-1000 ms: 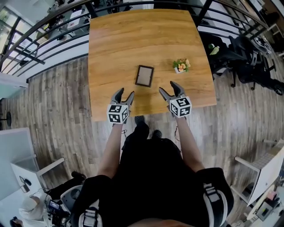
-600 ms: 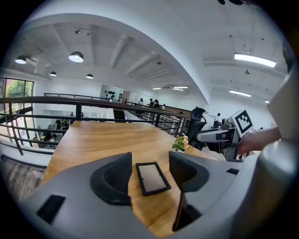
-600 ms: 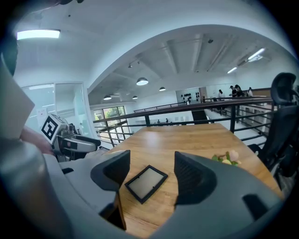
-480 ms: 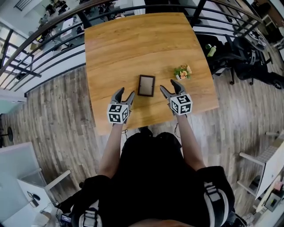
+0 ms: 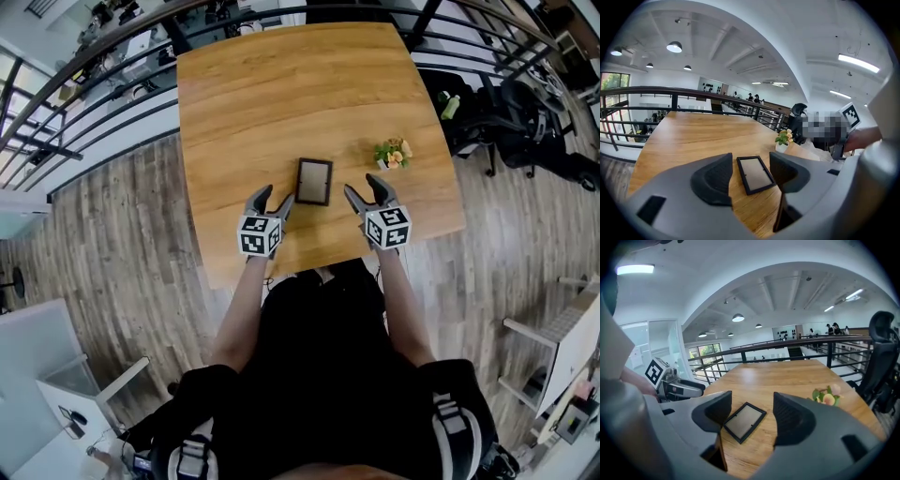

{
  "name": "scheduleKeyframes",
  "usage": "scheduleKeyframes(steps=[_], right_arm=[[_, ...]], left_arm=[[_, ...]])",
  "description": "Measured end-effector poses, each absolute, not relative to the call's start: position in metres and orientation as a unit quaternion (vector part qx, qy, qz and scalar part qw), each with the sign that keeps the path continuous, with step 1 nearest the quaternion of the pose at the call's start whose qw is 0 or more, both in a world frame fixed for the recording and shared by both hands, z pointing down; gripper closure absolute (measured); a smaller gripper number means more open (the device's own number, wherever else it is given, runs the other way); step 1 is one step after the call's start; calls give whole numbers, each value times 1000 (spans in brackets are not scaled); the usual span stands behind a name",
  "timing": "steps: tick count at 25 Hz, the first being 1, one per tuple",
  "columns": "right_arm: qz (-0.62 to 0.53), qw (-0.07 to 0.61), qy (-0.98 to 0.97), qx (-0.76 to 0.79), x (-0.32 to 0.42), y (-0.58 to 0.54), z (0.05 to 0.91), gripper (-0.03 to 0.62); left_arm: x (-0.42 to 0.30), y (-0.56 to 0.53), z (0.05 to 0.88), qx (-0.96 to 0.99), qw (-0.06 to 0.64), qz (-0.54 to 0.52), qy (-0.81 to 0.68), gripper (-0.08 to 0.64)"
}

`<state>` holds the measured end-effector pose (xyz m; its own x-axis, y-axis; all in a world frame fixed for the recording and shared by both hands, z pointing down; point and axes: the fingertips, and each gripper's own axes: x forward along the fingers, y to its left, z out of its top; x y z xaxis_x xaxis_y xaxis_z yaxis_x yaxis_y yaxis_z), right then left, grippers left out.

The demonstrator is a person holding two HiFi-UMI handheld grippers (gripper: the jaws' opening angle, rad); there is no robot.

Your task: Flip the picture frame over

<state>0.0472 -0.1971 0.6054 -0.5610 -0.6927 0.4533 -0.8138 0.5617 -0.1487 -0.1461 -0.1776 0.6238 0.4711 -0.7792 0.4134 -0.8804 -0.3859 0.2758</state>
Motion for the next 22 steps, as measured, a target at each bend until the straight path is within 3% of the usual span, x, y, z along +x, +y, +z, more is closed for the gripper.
scheduleKeyframes(steps=[22], right_arm=[[235,207,-874,371,48,-209,665,327]], left_arm=[[-122,-194,717,786,291,180,-515,327]])
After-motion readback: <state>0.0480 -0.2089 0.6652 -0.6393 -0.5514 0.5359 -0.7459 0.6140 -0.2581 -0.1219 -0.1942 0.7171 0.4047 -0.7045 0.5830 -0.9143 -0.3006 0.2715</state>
